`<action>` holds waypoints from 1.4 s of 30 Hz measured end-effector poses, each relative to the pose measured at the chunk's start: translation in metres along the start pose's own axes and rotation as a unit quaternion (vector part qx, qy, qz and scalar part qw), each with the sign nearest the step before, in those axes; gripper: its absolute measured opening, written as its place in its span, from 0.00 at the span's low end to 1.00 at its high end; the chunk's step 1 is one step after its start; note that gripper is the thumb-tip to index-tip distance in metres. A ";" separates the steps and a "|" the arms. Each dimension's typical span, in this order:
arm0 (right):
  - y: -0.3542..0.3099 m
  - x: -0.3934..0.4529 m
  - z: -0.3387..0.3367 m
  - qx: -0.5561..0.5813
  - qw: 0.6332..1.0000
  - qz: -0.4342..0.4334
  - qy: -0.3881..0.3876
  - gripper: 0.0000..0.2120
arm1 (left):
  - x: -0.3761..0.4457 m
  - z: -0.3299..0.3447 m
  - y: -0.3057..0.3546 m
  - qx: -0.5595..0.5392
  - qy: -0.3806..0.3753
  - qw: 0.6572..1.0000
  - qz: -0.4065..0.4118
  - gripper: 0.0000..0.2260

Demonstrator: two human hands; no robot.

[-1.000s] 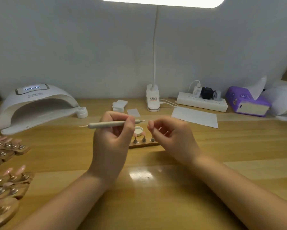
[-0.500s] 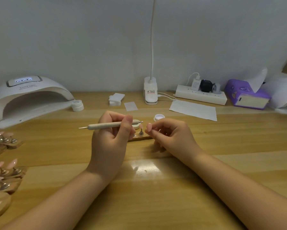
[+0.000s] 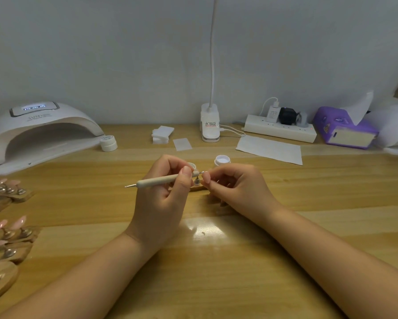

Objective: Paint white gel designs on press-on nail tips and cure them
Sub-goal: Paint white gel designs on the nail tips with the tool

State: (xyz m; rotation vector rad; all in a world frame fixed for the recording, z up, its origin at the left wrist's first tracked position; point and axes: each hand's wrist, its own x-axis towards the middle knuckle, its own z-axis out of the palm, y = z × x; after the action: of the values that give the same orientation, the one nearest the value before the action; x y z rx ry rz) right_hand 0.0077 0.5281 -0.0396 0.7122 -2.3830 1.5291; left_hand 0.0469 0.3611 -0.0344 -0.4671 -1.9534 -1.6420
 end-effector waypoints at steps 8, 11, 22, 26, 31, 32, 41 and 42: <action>0.000 0.001 0.000 -0.005 1.000 0.000 -0.005 0.06 | 0.000 0.001 0.001 0.019 -0.001 1.000 0.011 0.04; 0.000 0.000 0.000 -0.003 1.000 0.001 -0.006 0.05 | 0.000 0.001 0.001 0.016 -0.007 1.000 0.013 0.04; 0.002 0.000 0.000 -0.001 1.000 0.002 -0.011 0.04 | 0.000 0.001 0.001 0.026 0.004 0.999 0.027 0.04; 0.002 0.001 0.000 0.005 1.000 0.007 -0.001 0.04 | 0.000 0.001 0.002 0.033 0.001 0.999 0.033 0.03; 0.003 0.001 0.000 0.009 1.000 0.016 -0.006 0.04 | 0.000 0.001 0.002 0.025 0.006 0.999 0.023 0.03; 0.003 0.002 0.000 0.009 1.000 0.017 -0.008 0.05 | 0.000 0.001 0.002 0.024 0.006 0.999 0.022 0.03; 0.004 0.001 0.001 0.012 1.000 0.010 -0.007 0.03 | -0.001 0.000 0.001 0.024 0.000 1.000 0.017 0.02; 0.004 0.001 0.001 0.012 1.000 0.010 -0.006 0.03 | -0.001 0.000 0.001 0.025 -0.001 1.000 0.017 0.01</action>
State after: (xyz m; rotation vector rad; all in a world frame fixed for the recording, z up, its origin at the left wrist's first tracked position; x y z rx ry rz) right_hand 0.0045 0.5282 -0.0426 0.7058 -2.3904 1.5688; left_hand 0.0481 0.3614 -0.0344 -0.4805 -1.9720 -1.5680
